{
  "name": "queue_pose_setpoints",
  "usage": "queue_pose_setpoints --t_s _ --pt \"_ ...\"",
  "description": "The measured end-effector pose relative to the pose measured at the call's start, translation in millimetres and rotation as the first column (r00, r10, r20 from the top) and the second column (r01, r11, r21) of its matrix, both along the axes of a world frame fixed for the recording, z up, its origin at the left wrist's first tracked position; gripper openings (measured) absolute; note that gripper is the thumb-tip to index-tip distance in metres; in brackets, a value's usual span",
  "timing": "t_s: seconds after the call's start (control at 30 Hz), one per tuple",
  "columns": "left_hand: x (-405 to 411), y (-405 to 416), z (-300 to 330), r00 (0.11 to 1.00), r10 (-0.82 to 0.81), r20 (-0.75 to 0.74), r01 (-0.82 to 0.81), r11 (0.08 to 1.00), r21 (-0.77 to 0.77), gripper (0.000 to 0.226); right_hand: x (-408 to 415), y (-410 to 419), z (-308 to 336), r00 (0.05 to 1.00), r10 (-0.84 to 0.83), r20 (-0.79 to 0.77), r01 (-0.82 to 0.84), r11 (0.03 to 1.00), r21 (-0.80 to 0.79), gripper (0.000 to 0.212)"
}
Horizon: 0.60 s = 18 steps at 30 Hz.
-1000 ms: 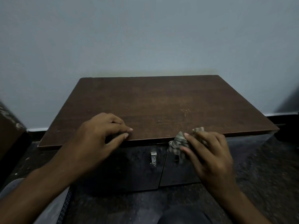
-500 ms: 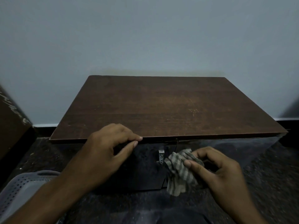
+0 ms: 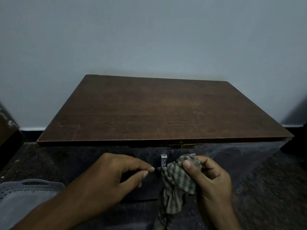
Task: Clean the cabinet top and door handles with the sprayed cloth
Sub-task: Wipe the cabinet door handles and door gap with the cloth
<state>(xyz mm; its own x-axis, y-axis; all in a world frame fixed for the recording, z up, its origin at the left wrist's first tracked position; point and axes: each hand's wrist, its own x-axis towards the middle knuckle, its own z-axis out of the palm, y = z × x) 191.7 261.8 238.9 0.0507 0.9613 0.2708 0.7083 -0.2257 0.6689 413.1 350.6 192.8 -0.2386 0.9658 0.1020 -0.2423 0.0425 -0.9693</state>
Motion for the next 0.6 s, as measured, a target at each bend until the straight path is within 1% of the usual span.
queue_pose_setpoints --t_s 0.07,0.13,0.17,0.2,0.23,0.27,0.3,0.33,0.4,0.47,0.53,0.6 --pt "-2 0 -1 1.000 0.000 -0.008 0.000 1.000 0.013 0.018 -9 -2 -6 0.997 -0.083 0.003 0.082 0.992 0.094 0.037" --pt "-3 0 -2 0.999 0.010 -0.044 -0.008 0.999 0.040 0.022 -18 -1 -15 0.977 -0.195 0.081 0.163 0.939 0.304 0.030" --pt "-4 1 -3 0.997 0.024 -0.067 -0.020 0.998 0.059 0.025 -23 1 -22 0.958 -0.250 0.142 0.160 0.874 0.459 0.030" --pt "-4 1 -4 0.996 0.039 -0.078 -0.033 0.996 0.079 0.026 -28 3 -29 0.928 -0.313 0.204 0.120 0.767 0.631 0.028" --pt "-4 1 -5 0.996 0.053 -0.077 -0.045 0.994 0.098 0.027 -34 6 -37 0.895 -0.378 0.238 0.069 0.643 0.763 0.026" --pt "-4 1 -6 0.996 0.062 -0.067 -0.054 0.992 0.115 0.027 -39 8 -43 0.870 -0.434 0.233 0.044 0.539 0.841 0.026" --pt "-4 1 -5 0.996 0.072 -0.058 -0.064 0.989 0.131 0.027 -44 10 -45 0.851 -0.483 0.208 0.052 0.471 0.881 0.025" --pt "-4 0 -4 0.995 0.083 -0.059 -0.073 0.986 0.152 0.027 -49 13 -45 0.830 -0.531 0.172 0.085 0.425 0.901 0.023" --pt "-4 1 -2 0.990 0.106 -0.089 -0.084 0.972 0.221 0.024 -55 16 -45 0.788 -0.603 0.124 0.137 0.368 0.920 0.018" --pt "-3 2 -2 0.985 0.138 -0.102 -0.106 0.956 0.272 0.023 -58 12 -48 0.741 -0.661 0.119 0.146 0.332 0.932 0.019" --pt "-3 3 -2 0.983 0.158 -0.098 -0.125 0.953 0.277 0.023 -60 9 -54 0.721 -0.678 0.146 0.118 0.328 0.937 0.029" --pt "-3 4 -5 0.982 0.153 -0.110 -0.121 0.961 0.249 0.024 -63 7 -62 0.711 -0.670 0.214 0.038 0.341 0.939 0.042"
